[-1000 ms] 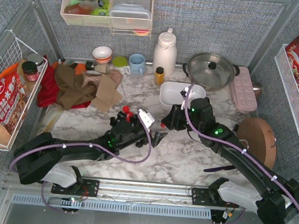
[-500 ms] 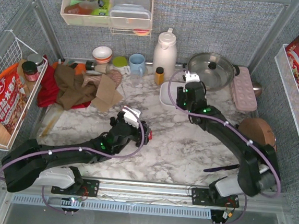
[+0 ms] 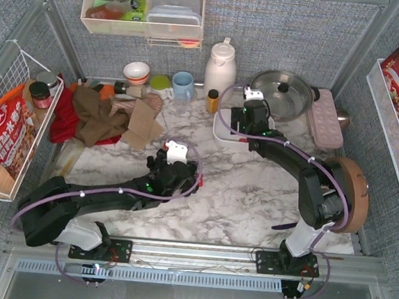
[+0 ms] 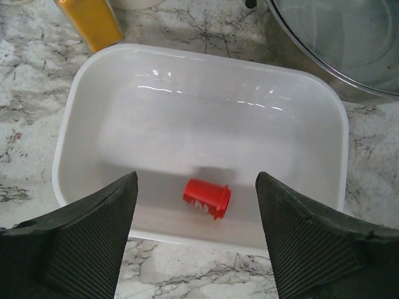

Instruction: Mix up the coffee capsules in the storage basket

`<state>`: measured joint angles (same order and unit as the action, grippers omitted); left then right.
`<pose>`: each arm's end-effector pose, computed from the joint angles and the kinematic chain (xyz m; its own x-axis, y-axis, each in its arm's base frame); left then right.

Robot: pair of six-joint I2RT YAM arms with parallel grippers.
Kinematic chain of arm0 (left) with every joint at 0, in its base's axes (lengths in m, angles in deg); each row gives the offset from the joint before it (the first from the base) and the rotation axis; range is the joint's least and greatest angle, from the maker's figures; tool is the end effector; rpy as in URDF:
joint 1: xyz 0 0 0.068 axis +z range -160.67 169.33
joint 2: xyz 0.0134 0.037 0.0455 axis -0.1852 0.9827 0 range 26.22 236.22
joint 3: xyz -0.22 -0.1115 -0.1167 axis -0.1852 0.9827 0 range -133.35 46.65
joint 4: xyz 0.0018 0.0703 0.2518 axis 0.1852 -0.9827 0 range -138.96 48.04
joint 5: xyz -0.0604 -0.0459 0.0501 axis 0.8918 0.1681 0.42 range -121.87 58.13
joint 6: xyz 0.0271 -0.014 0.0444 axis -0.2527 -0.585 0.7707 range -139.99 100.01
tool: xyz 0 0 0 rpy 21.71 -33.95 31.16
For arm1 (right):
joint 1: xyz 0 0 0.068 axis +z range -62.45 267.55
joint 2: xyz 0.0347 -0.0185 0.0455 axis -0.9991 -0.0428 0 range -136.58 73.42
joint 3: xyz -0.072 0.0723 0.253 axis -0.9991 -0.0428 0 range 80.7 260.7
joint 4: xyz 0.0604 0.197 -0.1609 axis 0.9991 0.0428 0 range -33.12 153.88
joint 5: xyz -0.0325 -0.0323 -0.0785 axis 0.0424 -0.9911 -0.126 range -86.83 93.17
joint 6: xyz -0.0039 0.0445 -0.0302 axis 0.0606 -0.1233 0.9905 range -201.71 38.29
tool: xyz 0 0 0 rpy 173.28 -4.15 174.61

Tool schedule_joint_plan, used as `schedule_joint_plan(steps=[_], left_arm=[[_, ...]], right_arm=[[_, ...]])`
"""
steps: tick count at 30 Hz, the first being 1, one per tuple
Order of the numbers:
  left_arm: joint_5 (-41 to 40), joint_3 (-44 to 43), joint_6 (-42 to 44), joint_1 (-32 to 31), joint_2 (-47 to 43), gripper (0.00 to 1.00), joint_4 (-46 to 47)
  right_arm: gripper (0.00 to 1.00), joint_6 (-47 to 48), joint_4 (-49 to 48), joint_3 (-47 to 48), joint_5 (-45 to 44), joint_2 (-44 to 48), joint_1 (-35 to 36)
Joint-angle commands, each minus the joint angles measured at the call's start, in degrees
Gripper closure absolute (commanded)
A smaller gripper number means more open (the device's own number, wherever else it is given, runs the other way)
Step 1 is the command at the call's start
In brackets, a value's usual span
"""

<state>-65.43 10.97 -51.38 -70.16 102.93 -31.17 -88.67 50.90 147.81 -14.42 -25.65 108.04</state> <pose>0.1555 -0.2253 0.2028 -0.4659 -0.0644 -0.8825 0.2728 0.9383 -0.2125 0.3768 0.1293 0.2482 -0.4168 -0.0325 -0.9084 -0.0290 0.9993 -0.0225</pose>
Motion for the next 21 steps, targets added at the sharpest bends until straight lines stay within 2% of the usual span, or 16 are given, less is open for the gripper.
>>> schedule_joint_plan(steps=[1,5,10,17,19,21], left_arm=[[-3.52,-3.56,-5.81,-0.09,4.35,0.07,-7.14],[-4.07,-5.96,-9.29,-0.03,7.11,0.17,-11.38],[-2.65,-6.62,-11.74,-0.11,9.35,0.20,-12.00],[-2.01,-7.57,-12.33,-0.12,12.88,0.24,-9.20],[-2.17,-8.36,-12.52,-0.11,14.44,0.27,-9.73],[-2.16,-8.88,-12.70,-0.11,15.73,0.36,-10.07]], right_arm=[[0.19,0.98,0.75,-0.91,0.40,2.03,0.13],[0.19,-1.19,3.60,-3.95,2.75,6.80,0.12],[0.19,-3.24,4.13,-7.68,6.40,11.00,0.16],[0.19,-3.23,5.83,-7.79,9.16,11.42,0.60],[0.19,-3.28,6.06,-7.94,9.73,11.47,0.65],[0.19,-3.32,6.19,-8.12,10.21,11.63,0.73]])
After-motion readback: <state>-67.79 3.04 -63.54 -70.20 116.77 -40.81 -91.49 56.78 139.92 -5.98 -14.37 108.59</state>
